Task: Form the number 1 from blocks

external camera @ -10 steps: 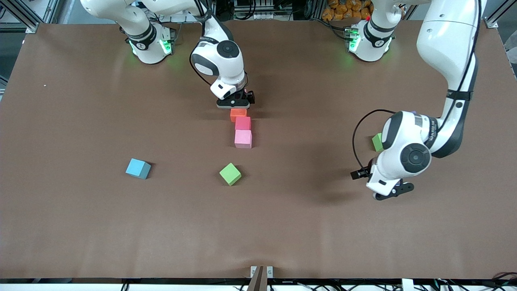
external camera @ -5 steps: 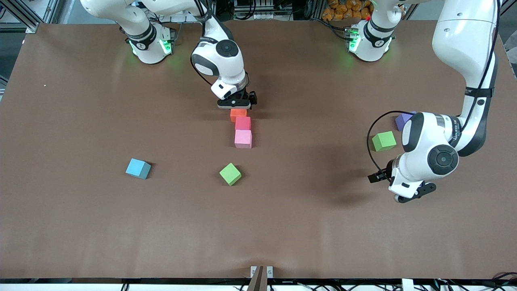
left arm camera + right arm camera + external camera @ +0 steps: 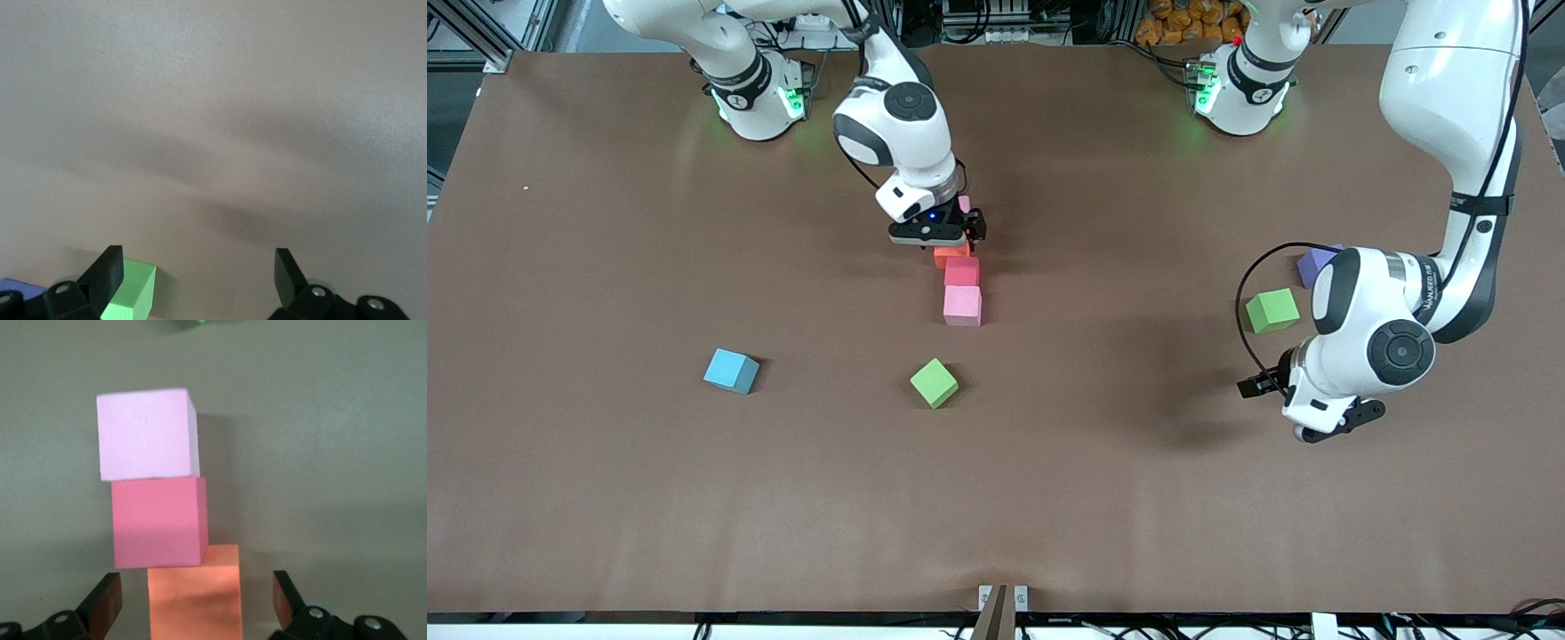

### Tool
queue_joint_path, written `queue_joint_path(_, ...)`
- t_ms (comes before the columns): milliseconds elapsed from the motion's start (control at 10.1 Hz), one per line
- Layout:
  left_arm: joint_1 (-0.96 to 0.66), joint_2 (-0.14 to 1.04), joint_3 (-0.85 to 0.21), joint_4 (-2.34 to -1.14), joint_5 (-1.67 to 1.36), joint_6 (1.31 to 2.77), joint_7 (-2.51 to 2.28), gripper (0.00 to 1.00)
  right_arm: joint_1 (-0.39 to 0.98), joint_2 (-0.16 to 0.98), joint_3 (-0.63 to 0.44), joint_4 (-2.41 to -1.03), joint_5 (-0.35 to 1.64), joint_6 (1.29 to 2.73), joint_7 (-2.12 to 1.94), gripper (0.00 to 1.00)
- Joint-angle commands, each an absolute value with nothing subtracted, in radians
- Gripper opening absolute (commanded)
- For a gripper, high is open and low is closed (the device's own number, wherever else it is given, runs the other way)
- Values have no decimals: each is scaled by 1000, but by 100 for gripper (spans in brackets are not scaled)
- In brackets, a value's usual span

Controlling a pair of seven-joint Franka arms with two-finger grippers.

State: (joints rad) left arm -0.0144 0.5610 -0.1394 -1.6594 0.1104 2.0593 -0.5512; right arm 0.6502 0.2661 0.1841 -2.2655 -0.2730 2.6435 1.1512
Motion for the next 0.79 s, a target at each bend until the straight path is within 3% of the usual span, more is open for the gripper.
queue_joint_path(0, -11, 508, -140, -1684, 109, 2049, -537, 100, 579, 198, 193, -2344, -265, 2635, 1025, 100)
queue_joint_path(691, -48, 543, -141, -1671, 176, 2048, -543, 100, 540, 218, 190, -2399, -268, 2652, 931, 100)
